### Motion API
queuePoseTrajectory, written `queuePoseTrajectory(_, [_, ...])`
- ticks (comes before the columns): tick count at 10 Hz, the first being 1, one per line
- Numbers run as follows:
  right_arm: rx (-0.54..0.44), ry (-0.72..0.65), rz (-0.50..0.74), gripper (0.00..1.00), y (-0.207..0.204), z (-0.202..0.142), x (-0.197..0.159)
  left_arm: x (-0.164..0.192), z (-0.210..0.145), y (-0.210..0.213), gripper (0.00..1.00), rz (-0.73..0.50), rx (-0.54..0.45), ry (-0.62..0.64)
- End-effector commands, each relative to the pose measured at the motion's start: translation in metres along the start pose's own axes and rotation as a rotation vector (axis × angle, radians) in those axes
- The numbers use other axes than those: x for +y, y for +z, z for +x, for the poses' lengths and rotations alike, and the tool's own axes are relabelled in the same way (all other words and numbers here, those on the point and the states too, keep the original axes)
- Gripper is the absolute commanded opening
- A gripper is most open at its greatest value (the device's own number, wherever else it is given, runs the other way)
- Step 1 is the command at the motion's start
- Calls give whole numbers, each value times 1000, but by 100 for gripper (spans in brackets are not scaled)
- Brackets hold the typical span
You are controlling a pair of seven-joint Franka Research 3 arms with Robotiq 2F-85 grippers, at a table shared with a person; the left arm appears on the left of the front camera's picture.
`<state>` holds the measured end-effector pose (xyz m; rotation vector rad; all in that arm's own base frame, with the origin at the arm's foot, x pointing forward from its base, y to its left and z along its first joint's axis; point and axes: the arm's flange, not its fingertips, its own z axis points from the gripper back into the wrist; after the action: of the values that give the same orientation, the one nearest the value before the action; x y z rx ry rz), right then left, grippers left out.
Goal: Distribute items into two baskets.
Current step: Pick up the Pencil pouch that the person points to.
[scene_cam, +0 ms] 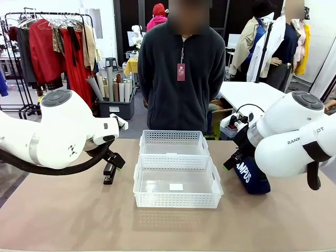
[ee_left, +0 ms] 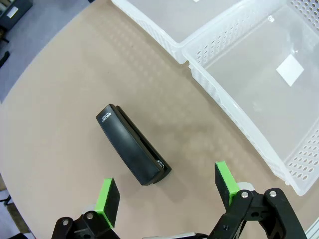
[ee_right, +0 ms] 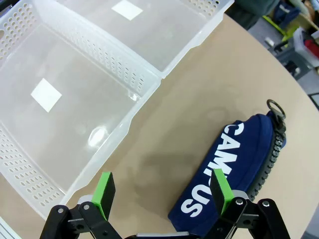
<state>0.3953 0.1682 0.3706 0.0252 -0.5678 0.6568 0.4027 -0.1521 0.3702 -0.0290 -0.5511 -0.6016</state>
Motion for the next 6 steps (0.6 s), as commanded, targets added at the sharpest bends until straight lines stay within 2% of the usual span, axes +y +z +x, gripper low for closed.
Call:
queuePoseTrajectory(1, [0, 0, 0, 100, 0, 0, 0, 0, 0, 0, 100, 0, -1, 1])
queuePoseTrajectory(6, [0, 0, 0, 100, 0, 0, 0, 0, 0, 0, 100, 0, -1, 1])
